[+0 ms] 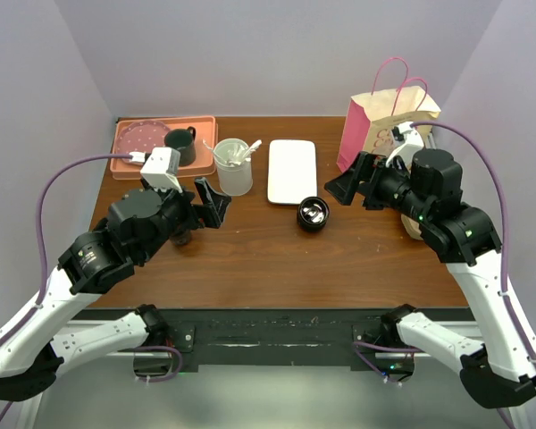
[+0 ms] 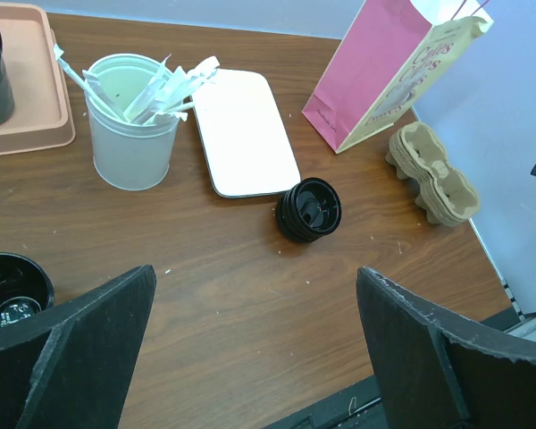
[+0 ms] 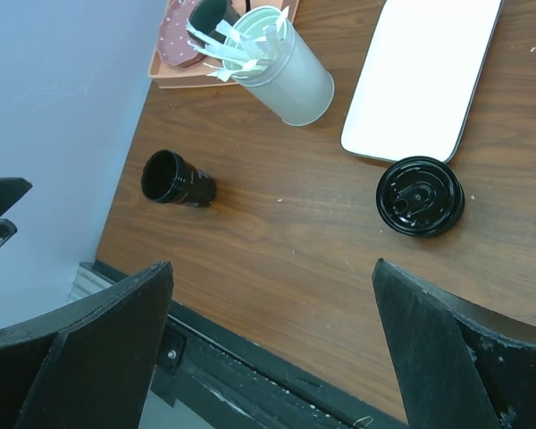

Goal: Pack the takeout coffee

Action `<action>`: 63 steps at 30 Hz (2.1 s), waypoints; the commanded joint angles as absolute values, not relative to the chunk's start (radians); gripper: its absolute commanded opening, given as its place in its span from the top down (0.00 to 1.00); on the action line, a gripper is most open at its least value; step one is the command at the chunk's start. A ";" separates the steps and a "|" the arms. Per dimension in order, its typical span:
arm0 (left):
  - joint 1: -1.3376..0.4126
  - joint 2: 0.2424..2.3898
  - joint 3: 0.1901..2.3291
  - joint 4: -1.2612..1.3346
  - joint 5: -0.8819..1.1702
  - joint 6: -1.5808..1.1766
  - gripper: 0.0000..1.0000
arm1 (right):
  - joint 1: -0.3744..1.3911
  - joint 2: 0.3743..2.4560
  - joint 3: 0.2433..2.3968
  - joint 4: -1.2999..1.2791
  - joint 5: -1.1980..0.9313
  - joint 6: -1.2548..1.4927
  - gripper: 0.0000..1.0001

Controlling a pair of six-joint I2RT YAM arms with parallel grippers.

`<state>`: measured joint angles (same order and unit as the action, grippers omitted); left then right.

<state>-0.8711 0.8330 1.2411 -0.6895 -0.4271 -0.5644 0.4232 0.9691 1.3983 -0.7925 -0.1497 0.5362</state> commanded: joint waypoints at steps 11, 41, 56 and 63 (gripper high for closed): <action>-0.784 1.020 1.322 -0.862 -0.647 -0.545 0.05 | 0.420 0.956 1.425 -0.804 -0.169 0.517 0.02; -0.365 1.397 1.106 -0.750 -0.351 -0.442 0.62 | 0.431 0.971 1.425 -0.778 -0.327 0.422 0.19; -0.362 1.417 1.108 -0.752 -0.360 -0.410 0.84 | 0.430 0.983 1.396 -0.750 -0.328 0.433 0.18; -0.364 1.425 1.137 -0.767 -0.356 -0.394 0.94 | 0.430 0.989 1.388 -0.746 -0.333 0.431 0.18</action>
<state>-0.3706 1.4216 1.1030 -0.7715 -0.3614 -0.4244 0.4255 0.9829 1.3956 -0.7845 -0.3065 0.4267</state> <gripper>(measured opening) 0.091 0.815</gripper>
